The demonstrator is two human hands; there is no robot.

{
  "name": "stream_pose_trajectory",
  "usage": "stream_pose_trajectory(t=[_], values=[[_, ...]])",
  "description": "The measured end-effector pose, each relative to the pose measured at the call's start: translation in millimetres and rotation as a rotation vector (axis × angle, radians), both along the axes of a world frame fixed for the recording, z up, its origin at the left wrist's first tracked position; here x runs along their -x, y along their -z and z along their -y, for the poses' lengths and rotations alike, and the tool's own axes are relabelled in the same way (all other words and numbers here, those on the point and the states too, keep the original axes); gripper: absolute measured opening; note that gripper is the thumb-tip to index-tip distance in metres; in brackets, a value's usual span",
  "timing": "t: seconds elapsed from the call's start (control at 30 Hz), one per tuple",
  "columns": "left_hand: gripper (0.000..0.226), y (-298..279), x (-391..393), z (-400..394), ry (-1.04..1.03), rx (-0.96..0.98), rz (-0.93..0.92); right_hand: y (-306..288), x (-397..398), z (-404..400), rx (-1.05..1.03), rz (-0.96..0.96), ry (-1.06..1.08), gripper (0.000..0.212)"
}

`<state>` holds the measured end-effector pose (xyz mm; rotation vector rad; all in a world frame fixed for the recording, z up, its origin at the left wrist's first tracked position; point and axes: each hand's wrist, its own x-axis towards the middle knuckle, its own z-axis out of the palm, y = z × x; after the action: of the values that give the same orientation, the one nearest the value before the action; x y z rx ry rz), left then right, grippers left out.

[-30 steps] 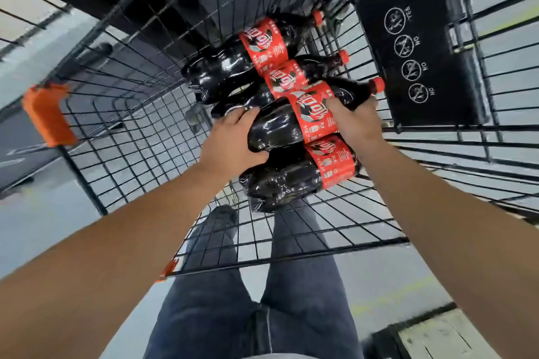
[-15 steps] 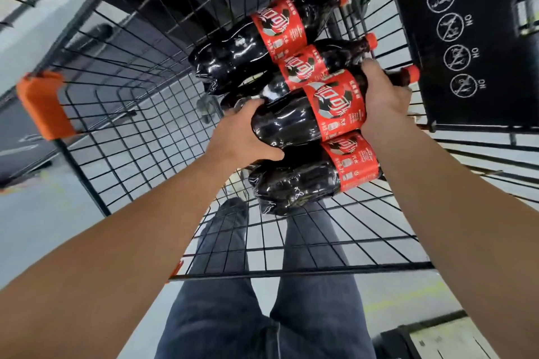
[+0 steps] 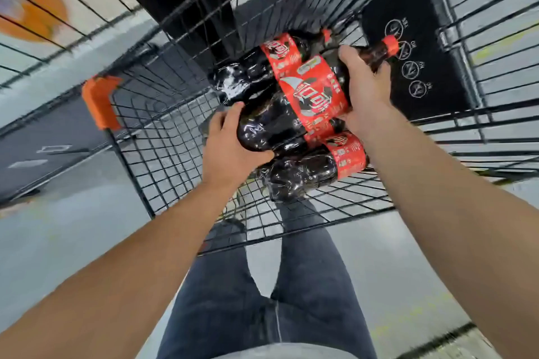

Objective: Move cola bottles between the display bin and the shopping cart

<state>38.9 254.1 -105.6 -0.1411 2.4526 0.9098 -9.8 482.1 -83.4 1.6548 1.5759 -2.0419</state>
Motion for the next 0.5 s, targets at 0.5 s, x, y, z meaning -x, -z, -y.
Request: stream_pose_trajectory(t=[0.5], values=[[0.103,-148.9,-55.8,165.1,-0.055,-0.080,-0.407,-198.5,-71.3,184.6,-0.187,-0.433,-0.101,0.121]])
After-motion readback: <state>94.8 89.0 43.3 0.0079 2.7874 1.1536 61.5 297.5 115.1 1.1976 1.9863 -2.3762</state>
